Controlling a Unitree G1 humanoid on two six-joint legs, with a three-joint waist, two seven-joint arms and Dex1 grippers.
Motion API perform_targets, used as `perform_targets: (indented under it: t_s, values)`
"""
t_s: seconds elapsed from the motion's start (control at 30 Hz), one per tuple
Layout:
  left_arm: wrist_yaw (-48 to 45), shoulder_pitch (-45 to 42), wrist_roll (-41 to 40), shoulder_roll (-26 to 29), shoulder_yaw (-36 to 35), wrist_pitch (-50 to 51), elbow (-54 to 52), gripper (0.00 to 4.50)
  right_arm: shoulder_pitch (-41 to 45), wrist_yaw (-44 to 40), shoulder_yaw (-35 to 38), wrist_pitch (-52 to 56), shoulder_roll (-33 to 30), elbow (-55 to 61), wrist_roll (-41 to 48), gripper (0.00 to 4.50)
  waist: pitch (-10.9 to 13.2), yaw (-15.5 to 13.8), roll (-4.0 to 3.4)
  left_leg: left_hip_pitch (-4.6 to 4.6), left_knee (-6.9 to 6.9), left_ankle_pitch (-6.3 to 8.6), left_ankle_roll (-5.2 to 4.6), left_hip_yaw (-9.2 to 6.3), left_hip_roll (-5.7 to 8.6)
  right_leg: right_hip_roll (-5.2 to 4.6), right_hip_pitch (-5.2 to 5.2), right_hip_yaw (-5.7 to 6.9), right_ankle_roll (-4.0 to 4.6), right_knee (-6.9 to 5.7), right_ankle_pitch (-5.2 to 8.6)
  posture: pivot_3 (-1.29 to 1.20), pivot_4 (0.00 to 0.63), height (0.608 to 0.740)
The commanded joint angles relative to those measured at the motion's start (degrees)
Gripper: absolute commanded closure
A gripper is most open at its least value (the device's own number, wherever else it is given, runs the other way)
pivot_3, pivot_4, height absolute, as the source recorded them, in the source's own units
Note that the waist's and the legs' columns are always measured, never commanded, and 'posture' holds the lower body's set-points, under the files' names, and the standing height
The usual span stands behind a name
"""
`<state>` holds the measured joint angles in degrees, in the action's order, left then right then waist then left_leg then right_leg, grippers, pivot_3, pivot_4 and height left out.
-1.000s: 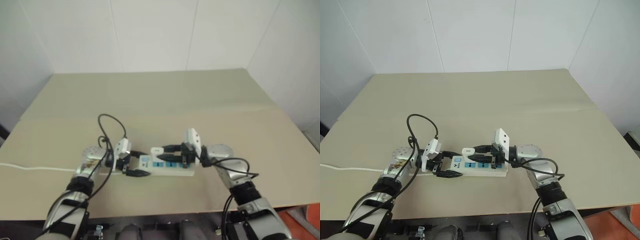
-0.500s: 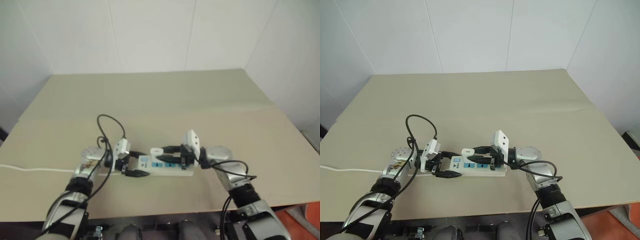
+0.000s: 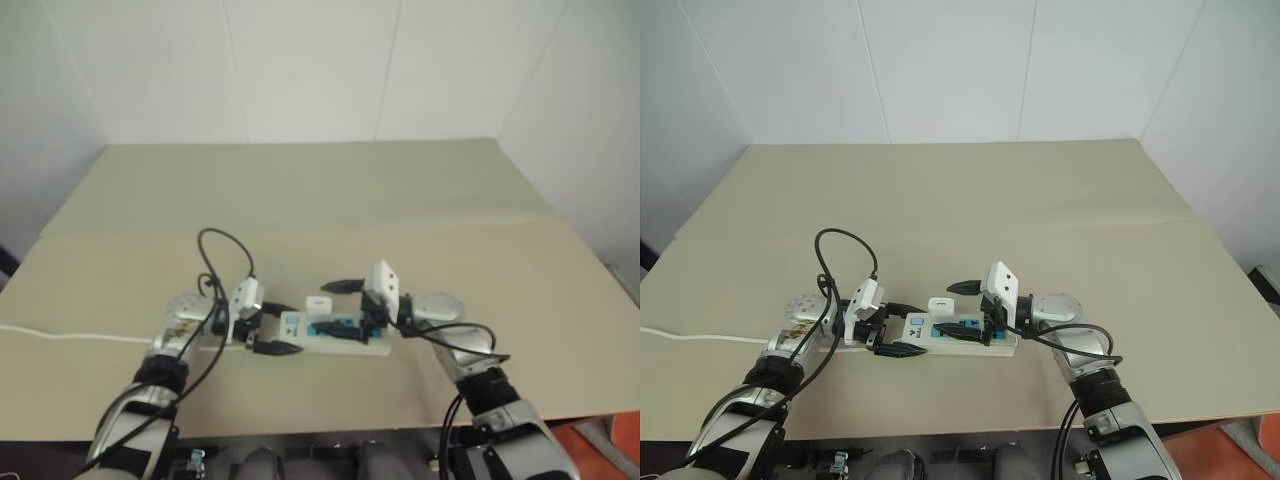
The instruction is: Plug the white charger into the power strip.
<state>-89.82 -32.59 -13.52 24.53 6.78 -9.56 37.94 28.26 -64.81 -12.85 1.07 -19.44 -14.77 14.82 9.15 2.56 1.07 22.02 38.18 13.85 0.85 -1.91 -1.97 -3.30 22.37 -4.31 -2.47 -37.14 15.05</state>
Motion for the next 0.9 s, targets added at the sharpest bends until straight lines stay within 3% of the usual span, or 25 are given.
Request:
perform_targets:
  t_s: [0.03, 0.1, 0.2, 0.37, 0.53, 0.7, 0.9]
  values:
    - [-1.4, 0.1, -3.2, -0.5, -1.4, 0.9, -2.8, 0.48, -1.6, -1.9, 0.5, -0.4, -1.6, -1.2, 0.0, 0.00, 0.0, -0.1, 0.03, 0.01, -0.01, 0.00, 0.00, 0.00, 0.00, -0.01, 0.00, 0.01, 0.00, 0.01, 0.00, 0.00, 0.150, 0.740]
    - [-1.9, 0.1, -5.0, -0.4, -2.3, 2.1, -4.7, 0.01, -1.8, -3.0, 1.1, -0.2, -2.2, -0.5, 0.8, 0.00, 0.0, -0.2, 0.04, 0.06, -0.01, 0.00, 0.00, -0.02, 0.00, -0.02, 0.02, 0.05, 0.00, 0.02, 0.00, 0.00, 0.150, 0.740]
    - [-2.3, 0.5, -7.2, 1.0, -2.5, 4.2, -7.9, 0.01, -2.1, -3.5, 1.8, -0.2, -2.8, 0.6, 1.5, 0.00, 0.0, -0.3, 0.05, 0.06, -0.01, 0.00, 0.00, -0.03, 0.00, -0.03, 0.01, 0.07, 0.01, 0.03, 0.00, 0.00, 0.150, 0.740]
    - [-2.7, 3.6, -12.3, 8.8, 0.0, 11.0, -17.4, 0.01, -3.7, -4.7, 5.2, 0.6, -6.2, 6.3, 4.3, 0.00, 0.2, 0.1, 0.06, 0.11, -0.04, 0.00, 0.00, -0.04, -0.01, -0.03, 0.08, 0.07, 0.00, 0.04, 0.00, 0.00, 0.150, 0.740]
    - [-2.7, 6.7, -16.5, 20.7, -1.1, 15.9, -26.7, 0.01, -7.5, -5.3, 12.6, 3.9, -16.3, 14.7, 7.8, 0.00, 0.6, -0.2, 0.06, 0.32, -0.05, 0.00, 0.00, -0.04, -0.02, -0.04, 0.33, 0.07, 0.01, 0.00, 0.00, 0.00, 0.150, 0.740]
    - [-2.7, 5.1, -15.9, 27.2, -4.4, 14.5, -25.8, 0.01, -14.0, -8.2, 21.8, 5.6, -28.4, 20.5, 10.3, 0.00, 0.7, -0.9, 0.05, 0.45, -0.08, 0.00, 0.00, -0.03, -0.01, -0.07, 0.47, 0.09, 0.01, 0.05, 0.00, 0.00, 0.150, 0.740]
    - [-2.7, 5.7, -16.4, 28.8, -4.0, 12.7, -24.4, 0.01, -21.0, -10.9, 29.2, 6.5, -36.2, 23.4, 13.0, 0.00, 0.7, -0.8, 0.07, 0.67, -0.08, 0.00, 0.00, 0.01, -0.03, -0.05, 0.71, 0.08, 0.03, 0.04, 0.01, 0.00, 0.150, 0.740]
